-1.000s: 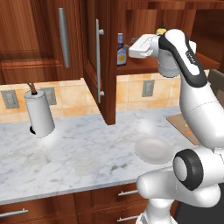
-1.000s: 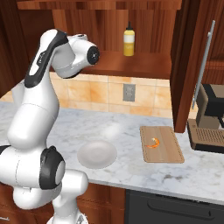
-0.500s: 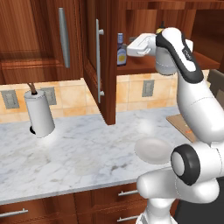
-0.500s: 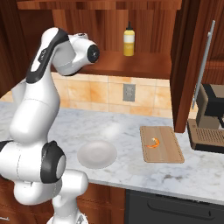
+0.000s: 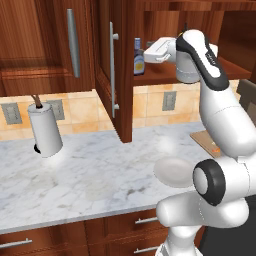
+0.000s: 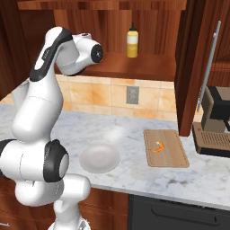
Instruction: Pick the shrimp from the plate and place it on the cutting board. Then pick the condiment bottle from the cabinet and place it next to the cutting board.
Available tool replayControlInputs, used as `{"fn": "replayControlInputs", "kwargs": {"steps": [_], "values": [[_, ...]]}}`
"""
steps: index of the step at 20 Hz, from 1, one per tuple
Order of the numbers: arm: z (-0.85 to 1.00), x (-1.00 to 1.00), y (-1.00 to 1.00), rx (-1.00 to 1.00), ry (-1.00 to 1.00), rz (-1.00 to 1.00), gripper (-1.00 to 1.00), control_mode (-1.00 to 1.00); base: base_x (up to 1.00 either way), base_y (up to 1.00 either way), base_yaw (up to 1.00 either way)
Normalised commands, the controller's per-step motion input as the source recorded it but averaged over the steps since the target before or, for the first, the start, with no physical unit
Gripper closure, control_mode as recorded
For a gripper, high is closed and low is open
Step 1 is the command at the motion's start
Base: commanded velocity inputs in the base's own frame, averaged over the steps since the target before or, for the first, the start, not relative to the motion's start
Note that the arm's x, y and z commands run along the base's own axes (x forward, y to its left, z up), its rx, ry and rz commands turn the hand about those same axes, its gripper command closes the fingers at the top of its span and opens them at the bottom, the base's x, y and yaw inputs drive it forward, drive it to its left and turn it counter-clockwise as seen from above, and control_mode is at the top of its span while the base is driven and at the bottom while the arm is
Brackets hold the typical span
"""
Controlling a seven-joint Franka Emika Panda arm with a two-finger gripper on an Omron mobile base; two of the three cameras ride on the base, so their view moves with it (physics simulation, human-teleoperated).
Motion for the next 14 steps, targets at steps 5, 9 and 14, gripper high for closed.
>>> {"fn": "replayControlInputs", "kwargs": {"steps": [5,9,14], "values": [[0.0,0.14,0.0,0.0,0.0,0.0,-1.0,-1.0,0.0,0.0,0.0],[0.0,0.14,0.0,0.0,0.0,0.0,-1.0,-1.0,0.0,0.0,0.0],[0.0,0.14,0.0,0.0,0.0,0.0,-1.0,-1.0,0.0,0.0,0.0]]}}
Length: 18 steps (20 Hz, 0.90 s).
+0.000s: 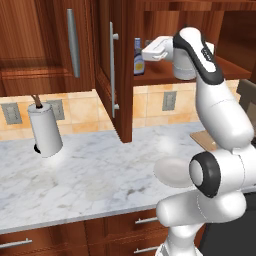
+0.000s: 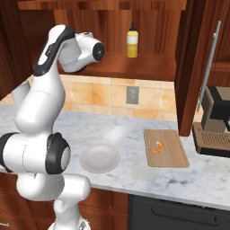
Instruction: Pick the shrimp from the plate and place it on the cutting board. Then pick the condiment bottle from the cabinet and place it next to the cutting board.
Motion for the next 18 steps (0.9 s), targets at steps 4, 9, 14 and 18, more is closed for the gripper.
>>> {"fn": "replayControlInputs", "kwargs": {"steps": [4,9,14,18], "values": [[0.0,0.12,0.0,0.0,0.0,0.0,-1.0,-1.0,0.0,0.0,0.0],[-0.05,0.1,0.0,0.0,0.0,0.0,-1.0,-1.0,0.0,0.0,0.0],[-0.07,0.1,0.0,0.0,0.0,0.0,-1.0,-1.0,0.0,0.0,0.0],[-0.04,0.11,0.0,0.0,0.0,0.0,-1.0,-1.0,0.0,0.0,0.0]]}}
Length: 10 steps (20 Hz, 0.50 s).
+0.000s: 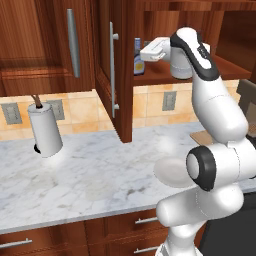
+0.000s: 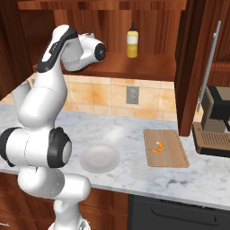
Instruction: Pick the shrimp from the plate and place it on the cutting board. Then pick the condiment bottle from the cabinet and place it next to the cutting board.
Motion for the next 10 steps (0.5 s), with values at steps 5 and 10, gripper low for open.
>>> {"fn": "replayControlInputs", "kwargs": {"steps": [5,10], "values": [[-0.04,0.14,0.0,0.0,0.0,0.0,-1.0,-1.0,0.0,0.0,0.0],[0.0,0.15,0.0,0.0,0.0,0.0,-1.0,-1.0,0.0,0.0,0.0]]}}
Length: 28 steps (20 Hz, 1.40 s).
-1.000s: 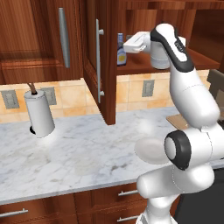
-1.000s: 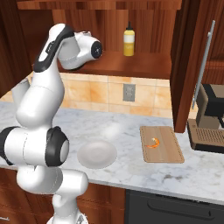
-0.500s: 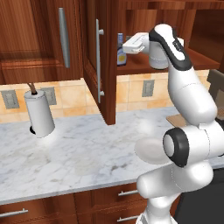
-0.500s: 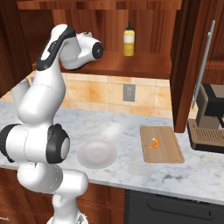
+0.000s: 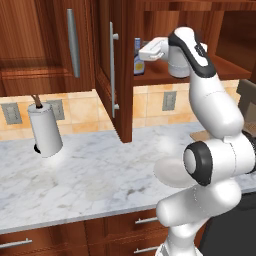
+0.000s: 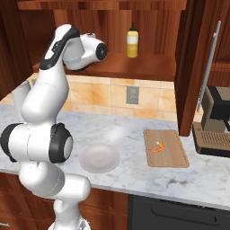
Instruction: Pick the shrimp from the plate and place it on the cutting board. Then pick the condiment bottle from the cabinet and place it next to the cutting board.
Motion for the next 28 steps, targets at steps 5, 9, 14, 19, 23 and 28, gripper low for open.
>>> {"fn": "replayControlInputs", "kwargs": {"steps": [5,9,14,19,23,28], "values": [[0.0,0.13,0.0,0.0,0.0,0.0,-1.0,-1.0,0.0,0.0,0.0],[0.0,0.07,0.0,0.0,0.01,-0.01,-1.0,-1.0,0.0,0.0,0.0],[0.0,0.07,0.0,0.0,0.02,-0.01,-1.0,-1.0,0.0,0.0,0.0],[0.0,0.07,0.02,0.0,0.02,-0.01,-1.0,-1.0,0.0,0.0,0.0],[0.0,0.05,0.05,0.0,0.02,-0.01,-1.0,-1.0,0.0,0.0,0.0],[0.0,0.04,0.06,0.0,0.01,-0.01,-1.0,-1.0,0.0,0.0,0.0]]}}
